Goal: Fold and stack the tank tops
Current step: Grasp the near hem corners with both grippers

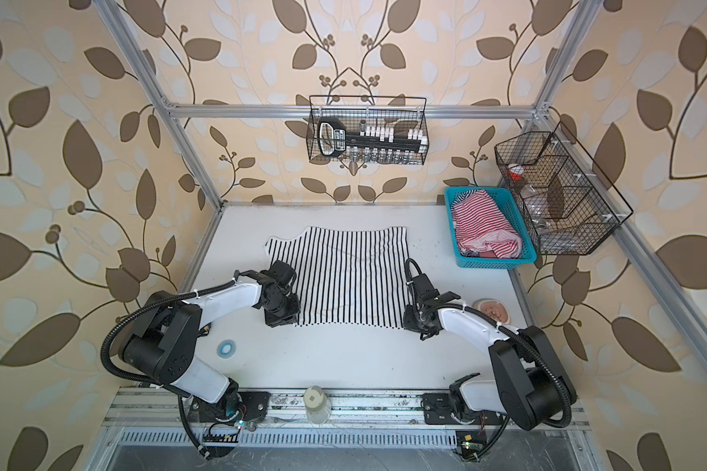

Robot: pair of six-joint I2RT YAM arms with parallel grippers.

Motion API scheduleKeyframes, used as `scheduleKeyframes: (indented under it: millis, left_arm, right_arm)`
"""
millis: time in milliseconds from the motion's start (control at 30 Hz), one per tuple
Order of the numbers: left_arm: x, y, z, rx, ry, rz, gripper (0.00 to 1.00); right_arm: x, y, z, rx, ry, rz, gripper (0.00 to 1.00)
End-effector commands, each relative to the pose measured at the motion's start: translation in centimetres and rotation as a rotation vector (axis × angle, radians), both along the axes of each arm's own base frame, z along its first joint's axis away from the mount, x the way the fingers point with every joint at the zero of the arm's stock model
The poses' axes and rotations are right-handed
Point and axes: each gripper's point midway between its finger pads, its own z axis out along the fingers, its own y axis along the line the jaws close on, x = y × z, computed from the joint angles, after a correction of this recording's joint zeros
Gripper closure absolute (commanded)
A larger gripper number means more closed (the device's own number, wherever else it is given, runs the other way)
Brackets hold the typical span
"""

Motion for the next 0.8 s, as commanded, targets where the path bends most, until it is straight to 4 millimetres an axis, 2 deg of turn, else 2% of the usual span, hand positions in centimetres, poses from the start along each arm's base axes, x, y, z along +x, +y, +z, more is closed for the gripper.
scheduleKeyframes:
  millis: [0,167,533,667,767]
  left_arm:
    - [-2.3,0.9,-1.7,0.031,0.080,-0.003,1.00]
    - [-2.8,1.0,-1.6,0.029,0.090,-0.016,1.00]
    - [-5.1,1.9,-0.1,0.047,0.089,-0.028,1.00]
    - [-4.4,1.5,2.0,0.019,0.028,-0.035,1.00]
    - [-3.1,1.0,3.8,0.010,-0.016,-0.053,1.00]
  right_arm:
    - [-2.9,-0.8,-1.7,-0.019,0.098,-0.005,0.87]
    - [-3.6,-1.0,-1.9,-0.021,0.110,-0.009,1.00]
    - [-5.0,-1.5,0.5,-0.003,0.050,-0.014,1.00]
    - [-4.6,-1.1,2.2,0.037,-0.005,-0.020,1.00]
    - [-3.8,-0.8,3.7,0.051,-0.045,-0.014,1.00]
